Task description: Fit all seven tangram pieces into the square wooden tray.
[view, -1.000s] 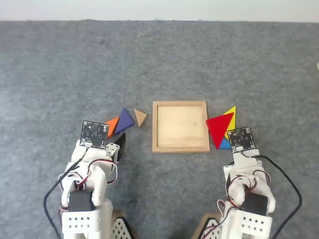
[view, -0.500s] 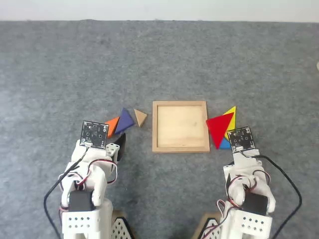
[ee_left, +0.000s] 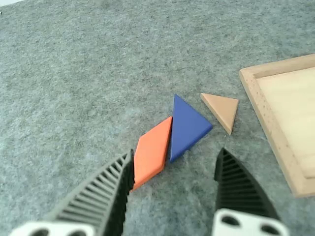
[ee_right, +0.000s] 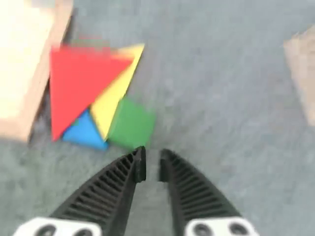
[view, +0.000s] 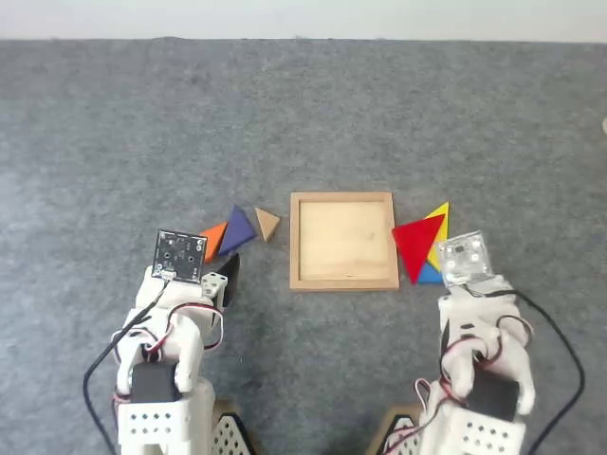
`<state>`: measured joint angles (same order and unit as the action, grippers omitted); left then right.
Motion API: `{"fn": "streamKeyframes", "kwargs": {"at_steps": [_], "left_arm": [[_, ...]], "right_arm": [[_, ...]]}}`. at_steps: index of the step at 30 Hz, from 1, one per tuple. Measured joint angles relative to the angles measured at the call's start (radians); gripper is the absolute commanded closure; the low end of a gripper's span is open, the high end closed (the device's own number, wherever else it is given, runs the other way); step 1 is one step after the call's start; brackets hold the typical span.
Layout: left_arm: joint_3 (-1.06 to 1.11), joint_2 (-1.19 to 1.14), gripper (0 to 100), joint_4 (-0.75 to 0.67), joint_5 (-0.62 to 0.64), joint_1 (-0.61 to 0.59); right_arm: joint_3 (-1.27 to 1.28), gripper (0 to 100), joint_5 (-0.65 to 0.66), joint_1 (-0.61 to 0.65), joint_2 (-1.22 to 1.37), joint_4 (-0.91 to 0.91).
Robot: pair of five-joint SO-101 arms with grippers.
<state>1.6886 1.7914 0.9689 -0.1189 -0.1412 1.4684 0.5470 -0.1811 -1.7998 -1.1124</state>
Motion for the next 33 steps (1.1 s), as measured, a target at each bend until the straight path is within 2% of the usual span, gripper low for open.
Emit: {"fn": "streamKeyframes", "kwargs": {"at_steps": [3, 7, 12, 16, 20, 24, 30, 33], "left_arm": [[0.000, 0.000, 75, 0.000, 0.000, 0.000], [0.000, 0.000, 75, 0.000, 0.000, 0.000], [0.000, 0.000, 75, 0.000, 0.000, 0.000], [0.000, 0.000, 75, 0.000, 0.000, 0.000], [0.000, 0.000, 75, 0.000, 0.000, 0.000], [0.000, 0.000, 75, 0.000, 0.000, 0.000], [0.000, 0.000, 75, 0.000, 0.000, 0.000], [0.000, 0.000, 75, 0.000, 0.000, 0.000]], "right_arm": [[-0.124, 86.4, -0.002, 0.061, 0.038, -0.003], [-0.265, 86.2, -0.061, 0.121, 0.288, 0.035], [-0.539, 86.1, -0.242, 0.169, 0.835, 0.089], [-0.798, 86.1, -0.399, 0.253, 1.313, 0.101], [-0.971, 86.1, -0.491, 0.341, 1.682, 0.104], [-0.993, 86.1, -0.537, 0.397, 1.786, 0.104], [-0.987, 85.7, -0.597, 0.358, 1.778, 0.103], [-0.951, 81.2, -0.631, 0.334, 1.737, 0.103]]}}
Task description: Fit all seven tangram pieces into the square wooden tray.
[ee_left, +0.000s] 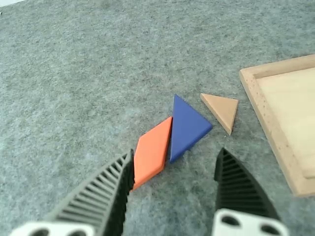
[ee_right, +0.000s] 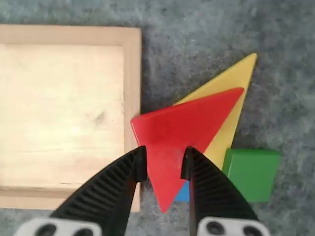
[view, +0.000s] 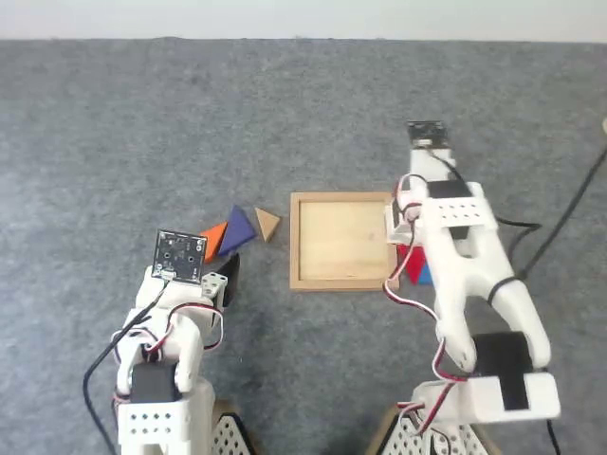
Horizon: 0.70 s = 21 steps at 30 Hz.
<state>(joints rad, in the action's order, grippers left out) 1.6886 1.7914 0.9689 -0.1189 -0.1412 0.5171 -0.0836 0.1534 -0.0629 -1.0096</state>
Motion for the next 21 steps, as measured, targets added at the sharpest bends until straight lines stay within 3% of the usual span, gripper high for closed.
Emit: {"fn": "streamKeyframes", "kwargs": {"at_steps": [4, 14, 21], "left_arm": [[0.000, 0.000, 75, 0.000, 0.000, 0.000], [0.000, 0.000, 75, 0.000, 0.000, 0.000], [0.000, 0.000, 75, 0.000, 0.000, 0.000]], "right_arm": [[0.046, 75.7, -0.049, -0.051, -0.035, 0.038], [0.107, 75.7, -0.055, -0.149, -0.038, 0.186], [0.049, 75.7, -0.031, -0.146, 0.114, 0.252]]}}
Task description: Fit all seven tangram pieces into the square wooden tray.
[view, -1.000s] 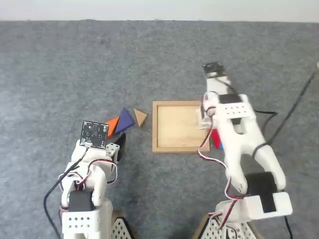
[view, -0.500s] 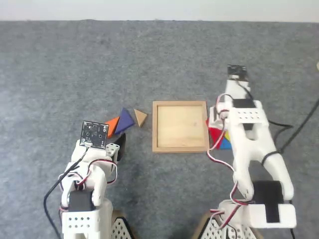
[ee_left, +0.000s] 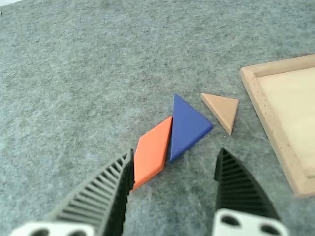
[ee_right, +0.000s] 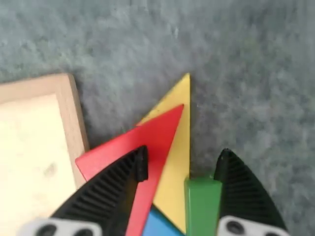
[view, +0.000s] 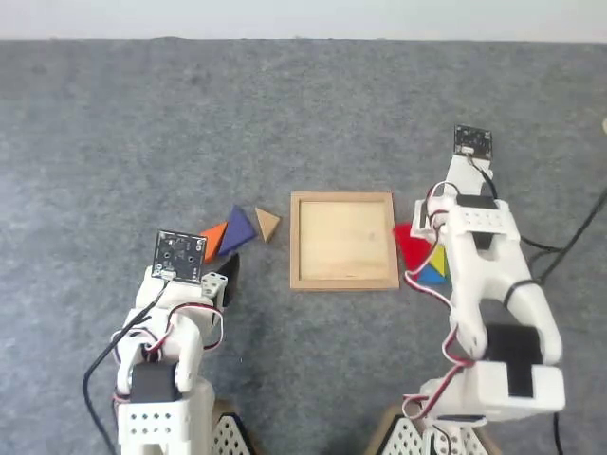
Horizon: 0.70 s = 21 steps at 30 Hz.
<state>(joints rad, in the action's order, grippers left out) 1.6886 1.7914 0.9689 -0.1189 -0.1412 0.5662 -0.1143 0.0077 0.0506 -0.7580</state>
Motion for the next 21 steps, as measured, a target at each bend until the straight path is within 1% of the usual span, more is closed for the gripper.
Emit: {"fn": "streamKeyframes", "kwargs": {"at_steps": [5, 11, 14, 17, 21], "left_arm": [[0.000, 0.000, 75, 0.000, 0.000, 0.000], [0.000, 0.000, 75, 0.000, 0.000, 0.000], [0.000, 0.000, 75, 0.000, 0.000, 0.000], [0.000, 0.000, 75, 0.000, 0.000, -0.002], [0.000, 0.000, 75, 0.000, 0.000, 0.000]], "right_arm": [[-0.080, 75.7, 0.014, 0.054, 0.060, 0.002], [-0.084, 75.7, 0.051, 0.132, 0.064, 0.002], [-0.084, 75.7, 0.058, 0.187, 0.064, -0.002], [-0.086, 75.7, 0.069, 0.276, 0.064, -0.002], [-0.083, 75.7, 0.069, 0.350, 0.068, -0.006]]}}
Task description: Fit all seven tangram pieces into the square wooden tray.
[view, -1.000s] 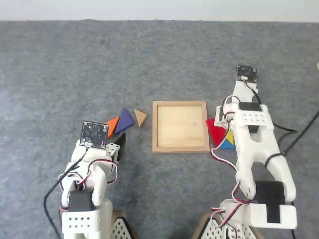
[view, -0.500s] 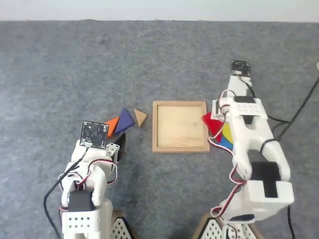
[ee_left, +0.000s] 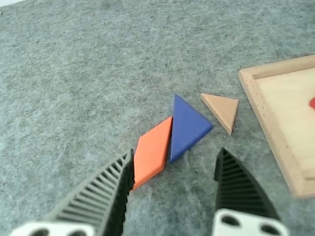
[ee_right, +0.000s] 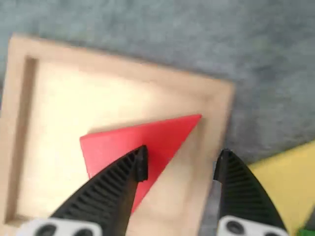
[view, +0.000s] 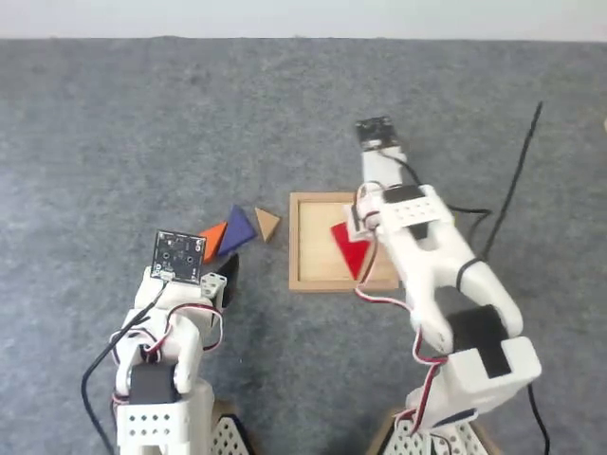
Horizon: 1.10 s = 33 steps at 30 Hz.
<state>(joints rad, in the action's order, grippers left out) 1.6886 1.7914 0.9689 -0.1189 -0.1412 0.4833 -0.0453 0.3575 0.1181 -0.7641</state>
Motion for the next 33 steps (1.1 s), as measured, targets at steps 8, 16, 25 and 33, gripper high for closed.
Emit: {"fn": "streamKeyframes", "kwargs": {"at_steps": [8, 16, 25, 33], "left_arm": [[0.000, 0.000, 75, 0.000, 0.000, 0.000], [0.000, 0.000, 75, 0.000, 0.000, 0.000], [0.000, 0.000, 75, 0.000, 0.000, 0.000], [0.000, 0.000, 75, 0.000, 0.000, 0.000]], "right_arm": [[0.000, 75.7, 0.061, 0.127, 0.000, -0.026], [-0.006, 75.7, 0.072, 0.144, -0.005, -0.087], [-0.006, 75.7, 0.140, 0.186, -0.015, -0.117], [-0.006, 75.7, 0.374, 0.181, 0.025, -0.150]]}}
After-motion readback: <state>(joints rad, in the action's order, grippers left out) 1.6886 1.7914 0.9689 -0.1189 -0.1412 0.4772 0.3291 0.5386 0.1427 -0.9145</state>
